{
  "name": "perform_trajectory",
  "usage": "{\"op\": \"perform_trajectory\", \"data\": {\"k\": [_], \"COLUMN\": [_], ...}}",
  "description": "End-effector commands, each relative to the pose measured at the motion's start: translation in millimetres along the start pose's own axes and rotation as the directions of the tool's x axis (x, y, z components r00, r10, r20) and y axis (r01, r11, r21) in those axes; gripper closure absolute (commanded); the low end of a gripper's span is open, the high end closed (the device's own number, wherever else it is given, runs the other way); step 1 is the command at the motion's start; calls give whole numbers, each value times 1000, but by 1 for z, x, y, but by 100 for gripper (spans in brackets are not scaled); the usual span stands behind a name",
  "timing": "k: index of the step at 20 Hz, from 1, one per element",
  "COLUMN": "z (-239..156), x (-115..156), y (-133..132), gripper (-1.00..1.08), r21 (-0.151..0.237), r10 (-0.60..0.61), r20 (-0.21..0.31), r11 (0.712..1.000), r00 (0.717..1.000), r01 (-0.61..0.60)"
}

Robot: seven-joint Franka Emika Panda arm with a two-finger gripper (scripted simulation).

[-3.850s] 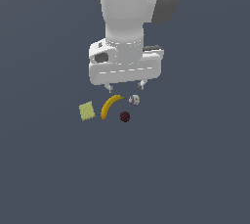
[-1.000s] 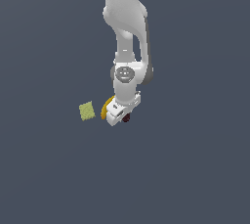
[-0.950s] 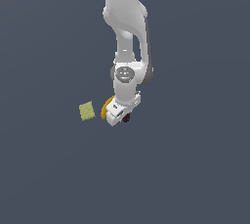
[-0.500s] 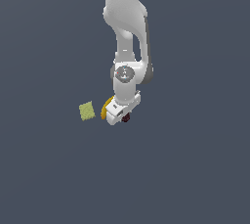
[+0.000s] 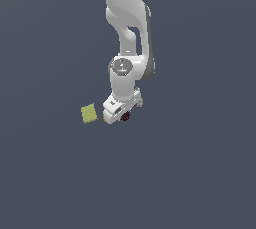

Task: Pick up a designated object from a clutter of objects.

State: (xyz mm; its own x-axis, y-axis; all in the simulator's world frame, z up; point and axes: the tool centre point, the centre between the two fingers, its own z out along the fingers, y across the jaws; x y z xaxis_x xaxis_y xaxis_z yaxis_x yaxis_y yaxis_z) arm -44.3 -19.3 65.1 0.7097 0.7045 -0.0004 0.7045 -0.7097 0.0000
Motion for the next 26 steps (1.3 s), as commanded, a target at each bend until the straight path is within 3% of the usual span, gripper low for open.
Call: {"op": "perform_trajectory", "data": {"k": [1,26], "z": [-16,-251], "x": [-6,-102], "y": [5,85], "gripper": [108,108], "r21": [-1,1], "r10": [0,0], "r20": [-1,-2], "r11": [1000,1000], "r00": [1000,1000], "r01": [0,0]}}
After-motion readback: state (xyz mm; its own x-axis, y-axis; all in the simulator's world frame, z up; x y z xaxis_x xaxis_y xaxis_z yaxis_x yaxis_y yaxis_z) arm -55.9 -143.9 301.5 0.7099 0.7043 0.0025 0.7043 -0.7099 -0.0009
